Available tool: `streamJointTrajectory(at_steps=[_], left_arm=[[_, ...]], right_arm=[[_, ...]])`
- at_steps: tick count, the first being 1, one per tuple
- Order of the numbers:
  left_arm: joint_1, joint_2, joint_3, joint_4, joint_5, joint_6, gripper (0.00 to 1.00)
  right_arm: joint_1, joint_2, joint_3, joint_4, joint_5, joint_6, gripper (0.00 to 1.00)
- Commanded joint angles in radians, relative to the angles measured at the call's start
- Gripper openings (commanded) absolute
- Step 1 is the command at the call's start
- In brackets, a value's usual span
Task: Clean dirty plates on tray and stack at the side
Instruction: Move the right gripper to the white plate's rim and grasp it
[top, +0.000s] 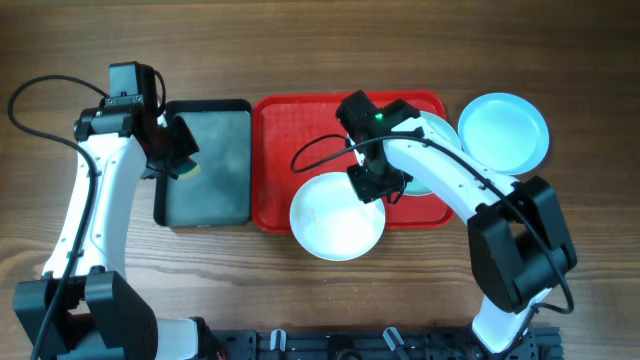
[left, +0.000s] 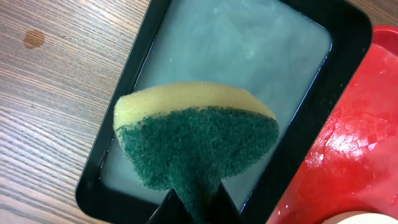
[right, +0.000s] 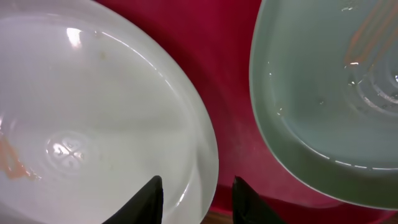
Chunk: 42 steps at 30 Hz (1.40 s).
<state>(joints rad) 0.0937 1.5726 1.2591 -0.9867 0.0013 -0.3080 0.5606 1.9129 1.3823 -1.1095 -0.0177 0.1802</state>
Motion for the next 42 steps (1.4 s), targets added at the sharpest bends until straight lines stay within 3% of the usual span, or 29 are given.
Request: streamJointTrajectory(at_steps=[1,8,14,19,26,42], left_arm=[[0.005,-0.001,-0.005,0.003,0.008,0.009,0.06],[0.005,-0.001,-0.005,0.003,0.008,0.009,0.06],[0.005,-0.001,-0.005,0.008,0.008,0.009,0.07],[0.005,-0.001,-0.005,0.007,0.008,0.009,0.07],[0.005,-0.001,-0.005,0.008,0.008,0.009,0.07],[0.005,-0.001,-0.005,0.016,0.008,0.009,0.07]], right_arm=[[0.005,-0.002,-0.029,0.038,0.018,0.028,0.29],[0.005,-0.002,-0.112,0.129,0.013,0.058,0.27],[0.005,-0.002,-0.112,0.227,-0.097,0.065,0.05],[0.005,-0.002,-0.112,0.385,-0.056,0.167,0.04],[0.005,-0.002,-0.113,0.526,0.185,0.276,0.04],[-0.003,0.1,-0.114,0.703,0.258,0.262,0.04]])
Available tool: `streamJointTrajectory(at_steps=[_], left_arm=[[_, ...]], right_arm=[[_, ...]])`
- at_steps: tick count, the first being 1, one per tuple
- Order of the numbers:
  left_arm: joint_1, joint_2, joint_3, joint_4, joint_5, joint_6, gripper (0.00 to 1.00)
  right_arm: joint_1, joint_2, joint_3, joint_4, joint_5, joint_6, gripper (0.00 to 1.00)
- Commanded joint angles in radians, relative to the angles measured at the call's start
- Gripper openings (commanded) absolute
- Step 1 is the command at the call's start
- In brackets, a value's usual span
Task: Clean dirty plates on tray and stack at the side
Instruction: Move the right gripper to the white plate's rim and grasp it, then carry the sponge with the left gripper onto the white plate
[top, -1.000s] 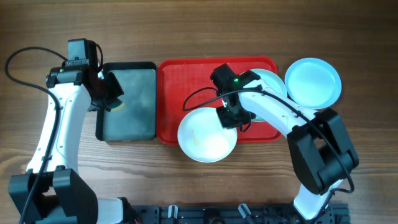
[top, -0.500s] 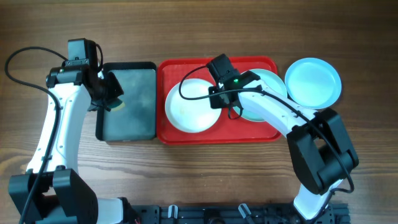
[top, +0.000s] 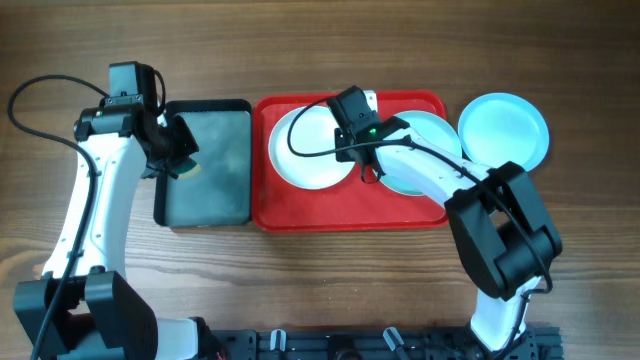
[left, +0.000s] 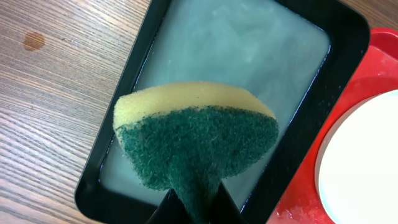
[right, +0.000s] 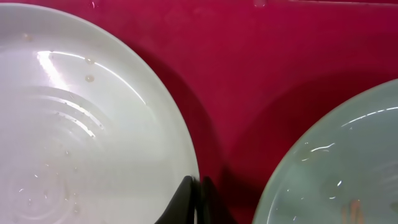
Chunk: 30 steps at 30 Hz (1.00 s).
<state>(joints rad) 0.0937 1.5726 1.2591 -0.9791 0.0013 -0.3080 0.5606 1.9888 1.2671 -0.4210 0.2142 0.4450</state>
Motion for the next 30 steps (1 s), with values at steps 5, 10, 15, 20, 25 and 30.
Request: streamJointTrajectory(at_steps=[5,10,15,20,25,30], left_arm=[[0.004,-0.001,-0.005,0.025,0.008,0.009,0.06],[-0.011,-0.001,-0.005,0.056,0.008,0.009,0.04],[-0.037,-0.001,0.004,0.137,0.01,0.026,0.04],[-0.074,0.023,0.1,0.166,0.148,0.07,0.04],[-0.151,0.156,0.289,0.061,0.254,0.114,0.04],[-0.239,0.29,0.413,-0.012,0.313,0.121,0.04]], right_arm=[[-0.034,0.014,0.055,0.008,-0.063,-0.135,0.44],[-0.115,-0.068,0.074,0.008,-0.265,-0.182,0.71],[-0.197,-0.085,0.073,-0.045,-0.442,-0.182,0.61],[-0.198,-0.081,0.067,-0.051,-0.443,-0.18,0.44],[-0.198,-0.081,0.067,-0.047,-0.51,-0.183,0.37],[-0.198,-0.081,0.067,-0.034,-0.536,-0.179,0.55]])
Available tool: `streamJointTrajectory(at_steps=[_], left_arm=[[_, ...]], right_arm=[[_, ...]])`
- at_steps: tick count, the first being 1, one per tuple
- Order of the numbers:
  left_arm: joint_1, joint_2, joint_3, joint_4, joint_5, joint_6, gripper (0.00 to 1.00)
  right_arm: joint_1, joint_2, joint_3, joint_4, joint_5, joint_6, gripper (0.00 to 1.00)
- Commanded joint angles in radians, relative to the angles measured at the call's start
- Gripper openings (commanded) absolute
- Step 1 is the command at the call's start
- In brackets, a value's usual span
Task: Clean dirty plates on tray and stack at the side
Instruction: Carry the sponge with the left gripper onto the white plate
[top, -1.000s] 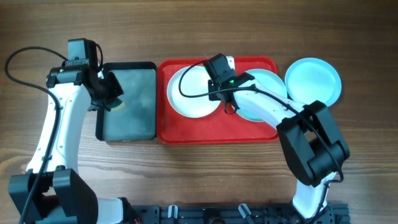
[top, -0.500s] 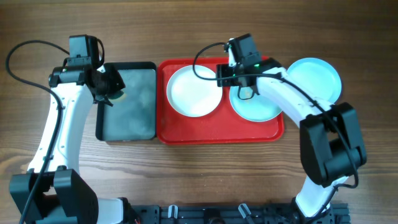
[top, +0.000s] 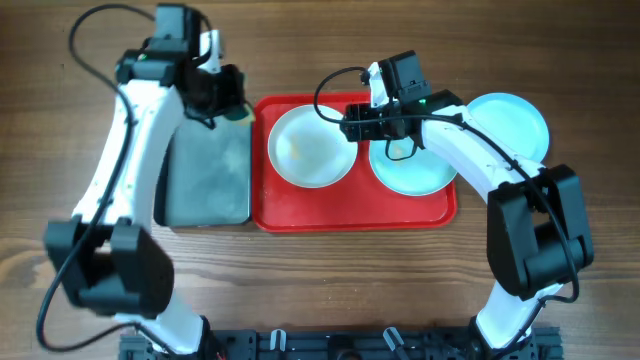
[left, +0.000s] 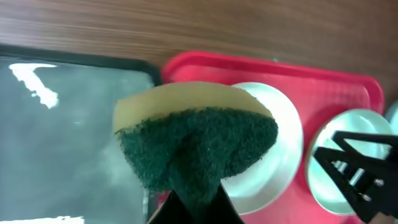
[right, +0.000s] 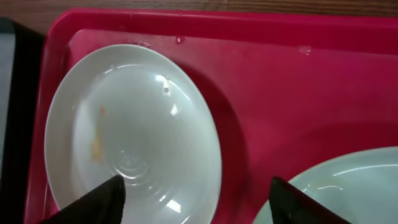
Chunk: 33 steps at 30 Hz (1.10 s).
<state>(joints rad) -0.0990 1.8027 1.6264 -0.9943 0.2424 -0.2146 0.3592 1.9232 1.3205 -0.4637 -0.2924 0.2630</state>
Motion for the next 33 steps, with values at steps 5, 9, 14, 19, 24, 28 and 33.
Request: streamJointTrajectory(at_steps=[5,9,14,19,24,28,33], left_arm=[[-0.129,0.135,0.045,0.026,0.029,0.027,0.04],[-0.145,0.191,0.042,0.037,-0.031,-0.026,0.05],[-0.146,0.212,0.041,0.036,-0.03,-0.029,0.06],[-0.146,0.216,0.031,0.041,-0.031,-0.029,0.05],[-0.146,0.234,0.026,0.055,-0.031,-0.029,0.05],[-0.146,0.242,0.027,0.064,-0.031,-0.029,0.05],[-0.146,0.242,0.027,0.063,-0.031,-0.029,0.06]], right_arm=[[0.003,-0.016,0.013,-0.014,0.051,0.066,0.34],[0.003,-0.006,0.013,-0.028,0.053,0.021,0.34],[0.009,0.05,0.013,-0.019,0.051,0.022,0.3],[0.014,0.103,0.013,-0.002,0.047,0.026,0.26],[0.037,0.122,0.013,0.01,0.048,0.025,0.26],[0.037,0.123,0.013,0.023,0.05,0.026,0.18],[0.036,0.123,0.013,0.05,0.074,0.025,0.17]])
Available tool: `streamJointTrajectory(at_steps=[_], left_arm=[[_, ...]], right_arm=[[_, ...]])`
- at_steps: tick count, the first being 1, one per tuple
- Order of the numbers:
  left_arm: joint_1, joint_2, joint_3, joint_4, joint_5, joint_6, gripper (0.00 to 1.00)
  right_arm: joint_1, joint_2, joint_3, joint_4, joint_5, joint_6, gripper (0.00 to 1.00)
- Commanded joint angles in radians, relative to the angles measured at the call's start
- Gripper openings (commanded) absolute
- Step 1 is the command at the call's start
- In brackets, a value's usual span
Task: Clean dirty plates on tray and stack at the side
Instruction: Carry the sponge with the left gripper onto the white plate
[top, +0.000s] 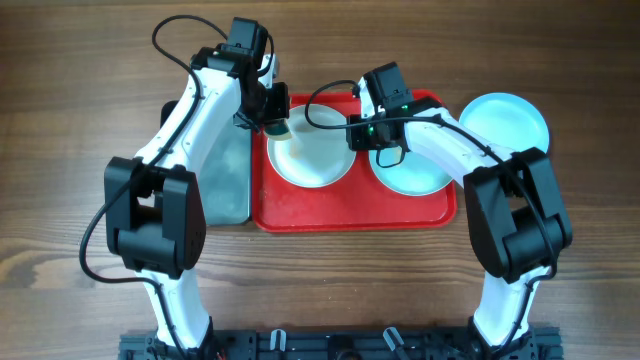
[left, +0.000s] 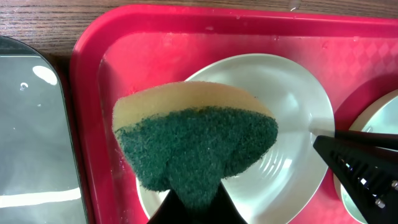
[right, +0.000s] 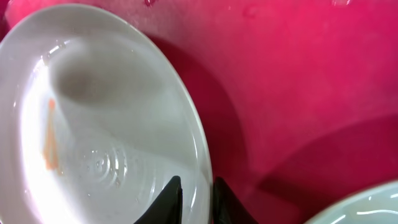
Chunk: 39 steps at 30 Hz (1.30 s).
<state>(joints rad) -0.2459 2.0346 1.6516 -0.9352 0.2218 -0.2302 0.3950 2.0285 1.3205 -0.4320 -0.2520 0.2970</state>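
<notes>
A white plate (top: 312, 160) with an orange smear (right: 50, 134) lies in the left half of the red tray (top: 350, 212). My left gripper (left: 194, 210) is shut on a yellow and green sponge (left: 196, 140), which hangs over the plate's left part. My right gripper (right: 198, 190) is down at the plate's right rim, one finger inside it and one outside, pinched on it. The right gripper's fingers (left: 364, 171) also show in the left wrist view. A pale green plate (top: 412, 172) lies in the tray's right half.
A black basin of water (top: 225, 185) stands against the tray's left side. A light blue plate (top: 508, 128) rests on the wooden table to the right of the tray.
The sponge has gone from the basin's far right corner to over the white plate. My right gripper, then wide open above the plate, is now low and pinched on its right rim.
First the sponge hung over the basin and the white plate stuck out over the tray's front edge, my right jaws around its rim. Then the plate lay inside the tray, jaws shut beside it. Then the right gripper opened above, and now both grippers are at the plate.
</notes>
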Motion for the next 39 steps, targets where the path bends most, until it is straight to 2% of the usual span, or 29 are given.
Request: streamJointTrajectory(at_steps=[1,7,13,19,20,21,22,24,28,30,33,36,39], left_arm=[[0.001,0.01,0.002,0.004,-0.01,-0.013,0.06],[0.001,0.01,0.002,0.003,-0.01,-0.013,0.06],[0.001,0.01,0.002,0.003,-0.01,-0.013,0.06],[0.001,0.01,0.002,0.004,-0.01,-0.012,0.06],[0.001,0.01,0.002,0.003,-0.01,-0.012,0.06],[0.001,0.01,0.002,0.003,-0.01,-0.012,0.06],[0.001,0.01,0.002,0.003,-0.01,-0.012,0.06],[0.001,0.01,0.002,0.003,-0.01,-0.012,0.06],[0.001,0.01,0.002,0.003,-0.01,-0.012,0.05],[0.001,0.01,0.002,0.003,-0.01,-0.012,0.05],[0.001,0.01,0.002,0.004,-0.01,-0.012,0.05],[0.001,0.01,0.002,0.003,-0.01,-0.012,0.06],[0.001,0.01,0.002,0.004,-0.01,-0.012,0.05]], right_arm=[[0.0,0.018,0.013,0.027,0.047,-0.009,0.16],[-0.003,0.016,0.018,0.028,0.049,-0.062,0.18],[-0.003,0.016,0.018,0.029,0.049,-0.061,0.04],[-0.003,0.016,0.016,0.028,0.049,-0.061,0.04],[-0.003,0.016,0.016,0.028,0.049,-0.061,0.05],[-0.003,0.016,0.015,0.028,0.049,-0.061,0.13],[-0.003,0.016,0.013,0.028,0.049,-0.061,0.16],[-0.003,0.019,0.013,0.029,0.05,-0.062,0.12],[-0.003,0.043,0.013,0.029,0.05,-0.062,0.11],[-0.003,0.05,0.013,0.029,0.066,-0.062,0.04],[-0.003,0.049,0.017,0.036,0.068,-0.062,0.04],[-0.003,0.024,0.018,0.038,0.068,-0.064,0.18],[-0.003,-0.007,0.018,0.043,0.072,-0.1,0.2]])
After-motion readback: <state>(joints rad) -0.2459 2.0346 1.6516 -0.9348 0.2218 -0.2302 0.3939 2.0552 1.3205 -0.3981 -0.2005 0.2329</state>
